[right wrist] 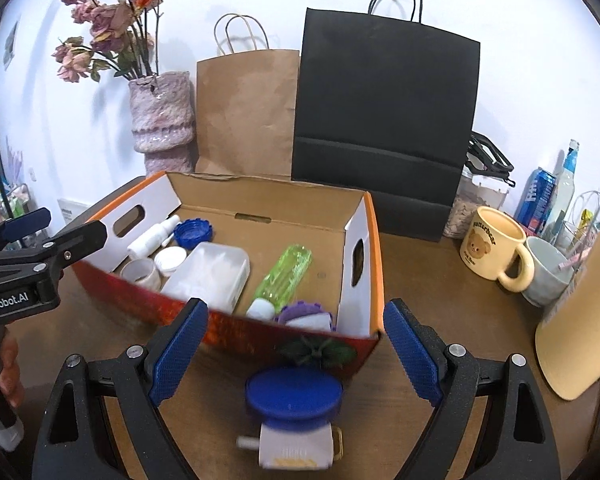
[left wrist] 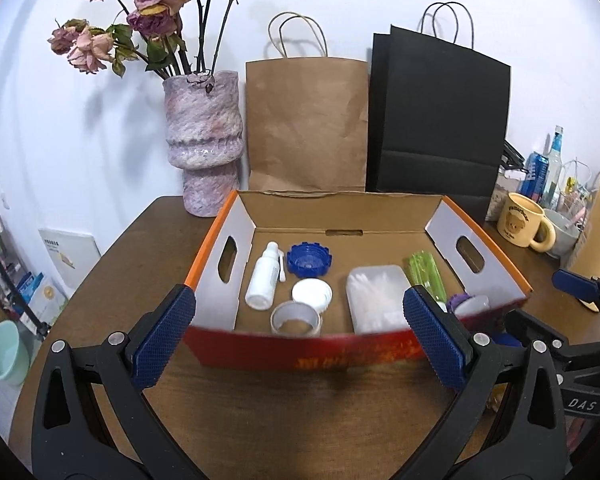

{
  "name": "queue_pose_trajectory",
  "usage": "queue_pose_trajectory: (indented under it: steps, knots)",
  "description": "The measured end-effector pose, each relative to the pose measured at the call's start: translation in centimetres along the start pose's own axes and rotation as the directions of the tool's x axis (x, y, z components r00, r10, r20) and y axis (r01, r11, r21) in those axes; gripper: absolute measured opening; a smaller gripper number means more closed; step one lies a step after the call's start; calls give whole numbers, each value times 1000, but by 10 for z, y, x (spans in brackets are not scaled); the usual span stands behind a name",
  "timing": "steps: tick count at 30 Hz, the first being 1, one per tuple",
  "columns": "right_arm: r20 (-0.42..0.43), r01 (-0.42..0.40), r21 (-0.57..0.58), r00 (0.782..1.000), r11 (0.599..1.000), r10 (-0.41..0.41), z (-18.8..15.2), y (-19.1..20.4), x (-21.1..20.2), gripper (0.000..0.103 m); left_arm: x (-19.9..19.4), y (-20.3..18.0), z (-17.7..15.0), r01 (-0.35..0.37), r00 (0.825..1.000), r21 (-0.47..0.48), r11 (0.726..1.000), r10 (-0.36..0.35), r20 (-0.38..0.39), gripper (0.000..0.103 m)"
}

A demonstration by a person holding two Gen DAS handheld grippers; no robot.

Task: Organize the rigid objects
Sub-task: 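Withdraw both grippers from the box toward the white charger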

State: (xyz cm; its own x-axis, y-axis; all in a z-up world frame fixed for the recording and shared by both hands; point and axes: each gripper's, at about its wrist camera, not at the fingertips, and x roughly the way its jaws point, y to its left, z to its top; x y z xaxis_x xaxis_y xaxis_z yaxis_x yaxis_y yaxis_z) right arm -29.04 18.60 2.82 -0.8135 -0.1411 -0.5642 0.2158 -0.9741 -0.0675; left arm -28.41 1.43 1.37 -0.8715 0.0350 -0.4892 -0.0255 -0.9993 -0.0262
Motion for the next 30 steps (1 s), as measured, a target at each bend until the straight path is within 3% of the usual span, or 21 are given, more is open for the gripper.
queue_pose_trajectory:
  steps: [13, 30]
  knots:
    - [-2, -18, 0, 1000, 1000, 18, -38, 0, -40, 93, -30, -13, -36, 12, 999, 54, 998, -10, -31, 103]
    - [-26, -10, 22, 1000, 1000, 10, -77, -9, -71, 93, -71, -14, -61, 7, 999, 39, 999, -8, 31, 103]
